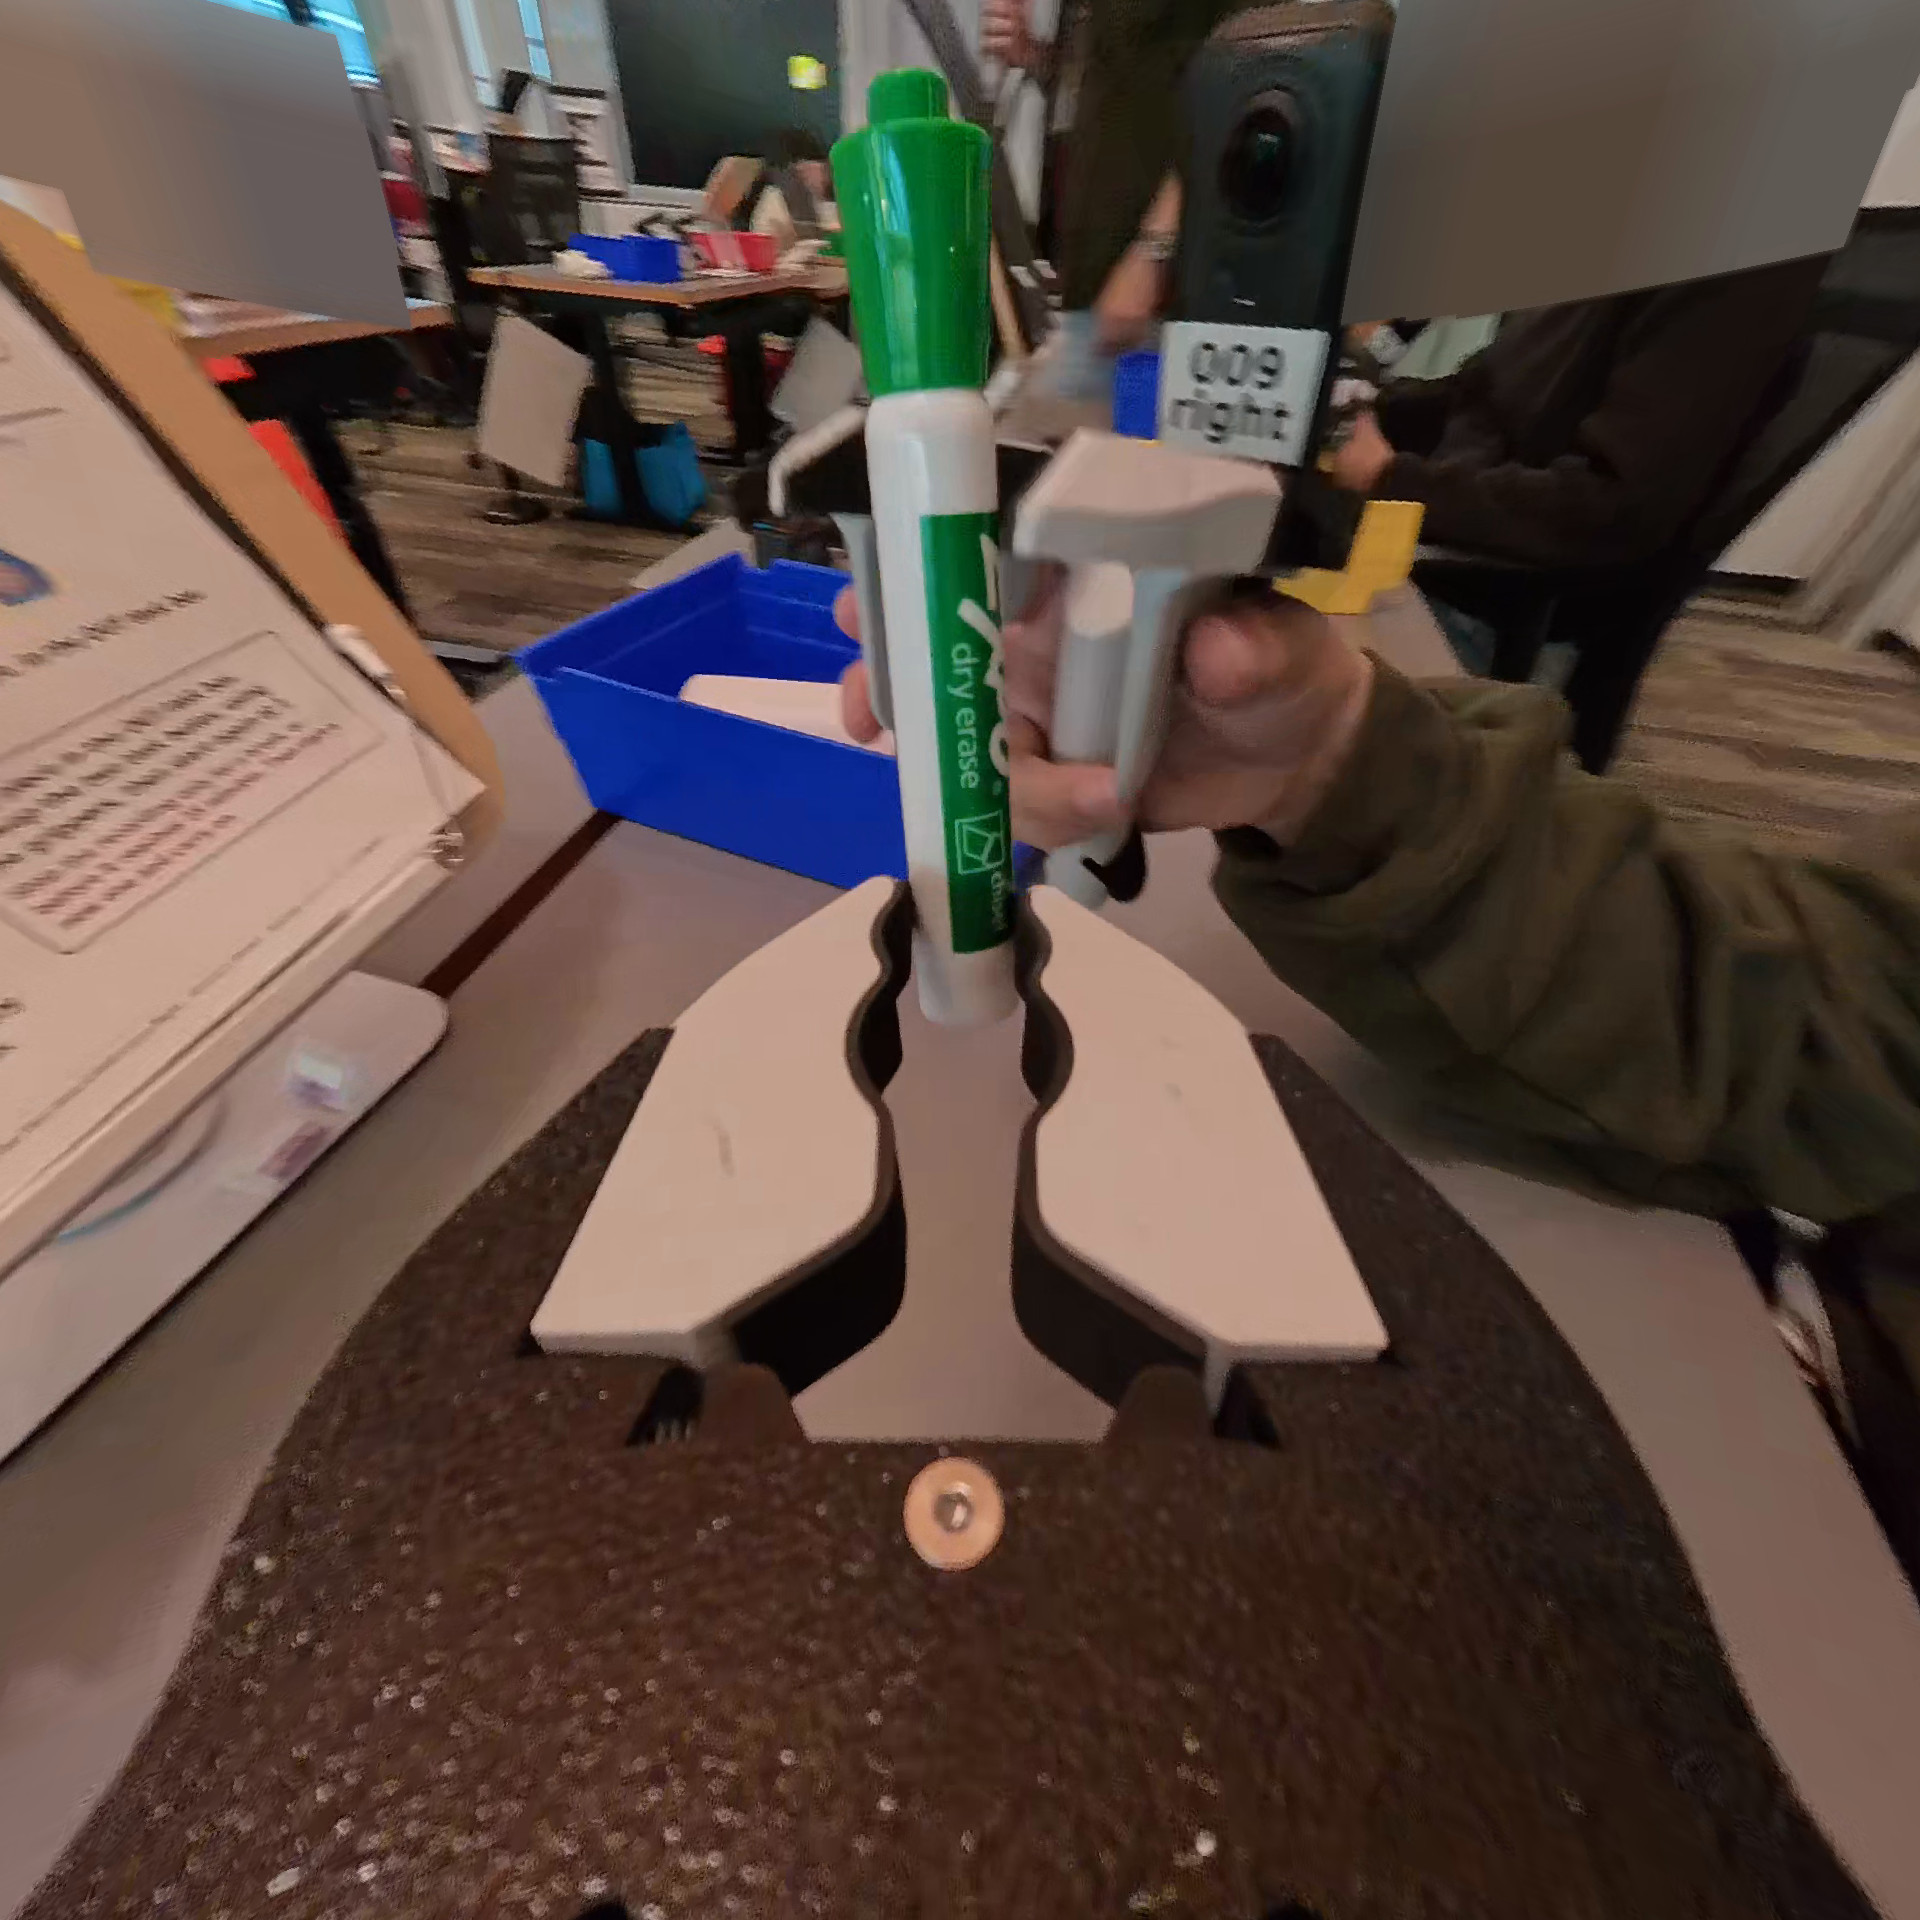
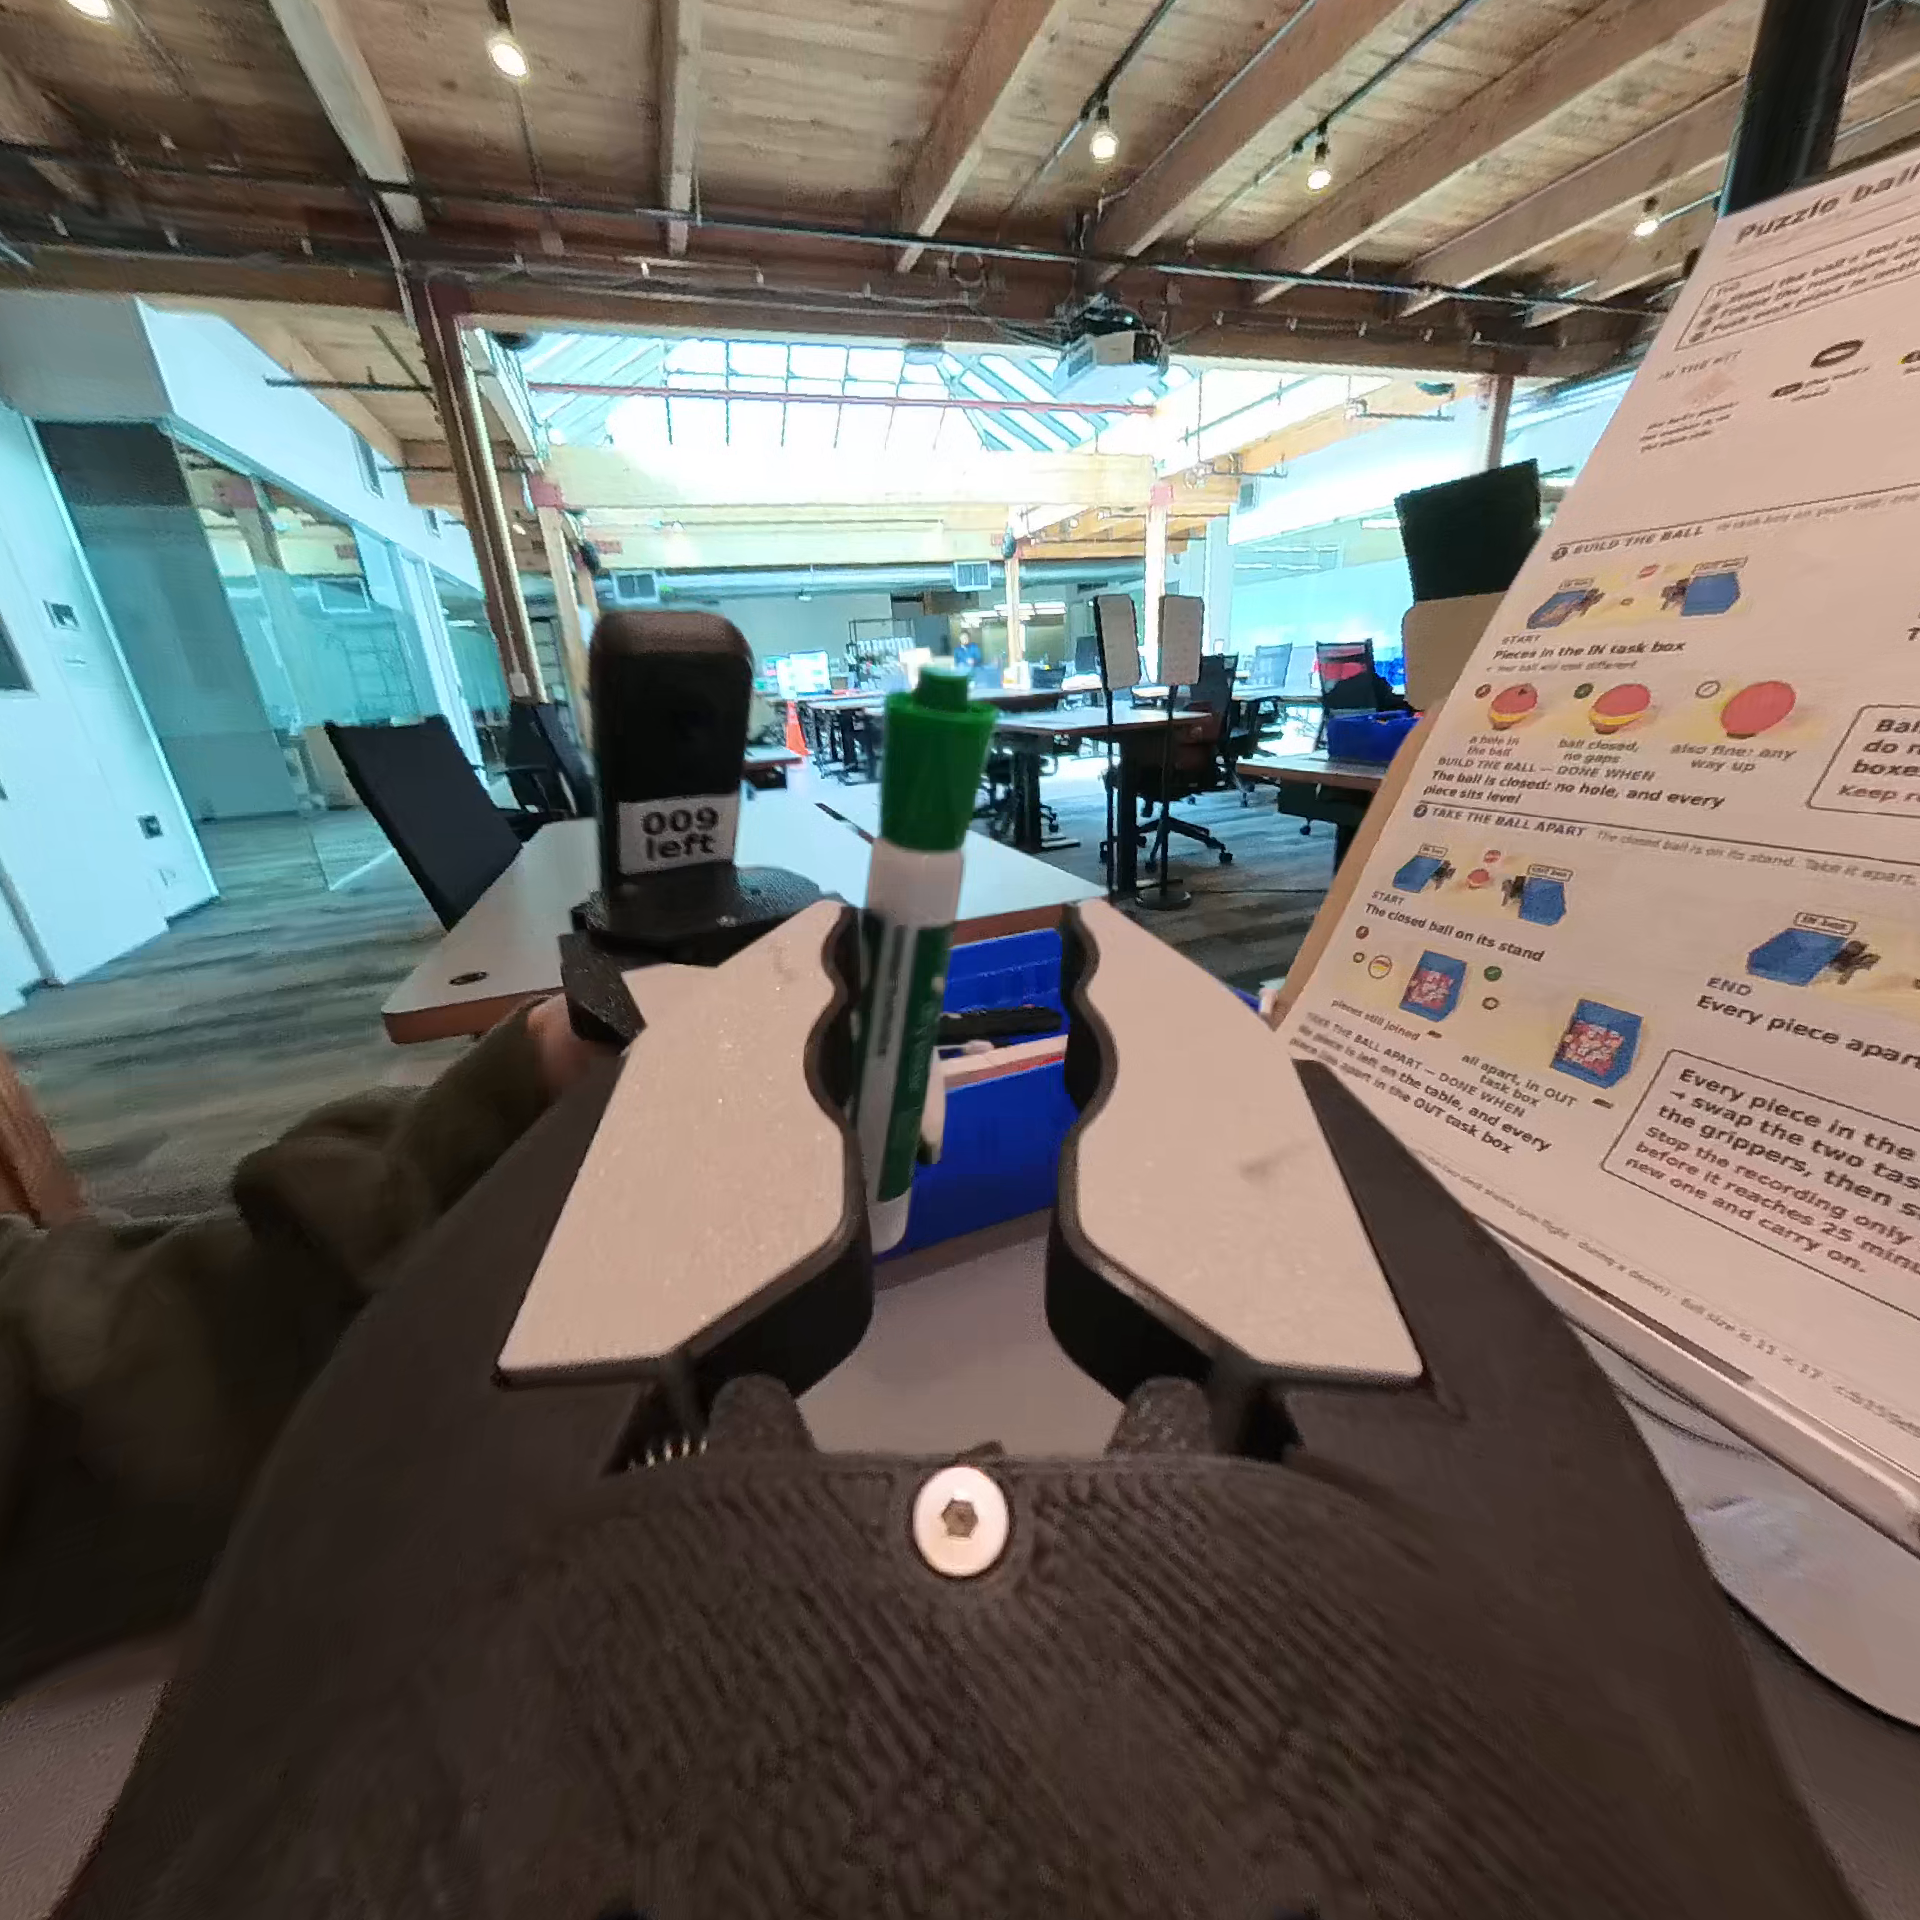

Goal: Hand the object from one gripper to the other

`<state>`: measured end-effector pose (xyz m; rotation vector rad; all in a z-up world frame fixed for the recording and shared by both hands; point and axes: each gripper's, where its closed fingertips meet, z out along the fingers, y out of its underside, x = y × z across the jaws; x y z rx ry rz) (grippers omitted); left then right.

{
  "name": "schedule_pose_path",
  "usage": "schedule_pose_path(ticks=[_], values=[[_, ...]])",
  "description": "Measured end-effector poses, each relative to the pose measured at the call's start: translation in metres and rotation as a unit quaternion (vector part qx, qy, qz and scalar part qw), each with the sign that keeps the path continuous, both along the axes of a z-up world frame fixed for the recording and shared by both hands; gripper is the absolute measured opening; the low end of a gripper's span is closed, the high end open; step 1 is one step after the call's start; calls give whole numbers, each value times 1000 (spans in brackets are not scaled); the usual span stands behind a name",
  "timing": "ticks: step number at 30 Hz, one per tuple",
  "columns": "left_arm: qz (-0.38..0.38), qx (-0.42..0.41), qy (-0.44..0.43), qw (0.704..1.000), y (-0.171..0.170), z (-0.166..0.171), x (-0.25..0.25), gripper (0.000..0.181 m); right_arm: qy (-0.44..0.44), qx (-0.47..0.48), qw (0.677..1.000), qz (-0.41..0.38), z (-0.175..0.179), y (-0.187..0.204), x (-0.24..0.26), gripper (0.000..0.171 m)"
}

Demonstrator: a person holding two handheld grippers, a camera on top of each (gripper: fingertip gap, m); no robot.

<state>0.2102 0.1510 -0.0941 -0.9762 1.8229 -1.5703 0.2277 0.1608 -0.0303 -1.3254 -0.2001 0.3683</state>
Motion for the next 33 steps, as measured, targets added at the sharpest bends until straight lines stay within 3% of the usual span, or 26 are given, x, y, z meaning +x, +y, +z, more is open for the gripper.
schedule_pose_path(ticks=[5,9,13,15,19,23,25,26,29,31,33], values=[[-49,18,39,998,-9,-17,-8,18,63,22,996,66,12,-13,-3,28],[-51,37,45,997,-13,-21,-8,18,38,14,994,97,10,-16,-14,18],[3,68,22,997,-1,-21,1,22,1,8,998,57,9,-12,-11,18],[43,88,-5,995,6,-14,7,50,-1,-1,1000,-3,8,-7,4,18],[72,154,-44,984,4,-8,13,53,-25,-32,995,-86,-2,2,20,18],[122,177,-54,975,5,-7,26,45,-36,-34,996,-73,-2,8,5,18],[143,167,-47,974,9,-7,30,23,-48,-39,996,-71,-4,10,0,18],[147,156,-41,976,11,-7,31,20,-55,-40,995,-77,-4,11,0,18],[157,103,-31,982,19,-3,31,18,-71,-38,992,-96,-4,8,4,20],[166,40,-37,985,27,8,28,18,-77,-44,992,-93,-6,5,6,39],[150,-43,-54,986,30,23,22,19,-74,-64,992,-75,-13,4,8,41]])
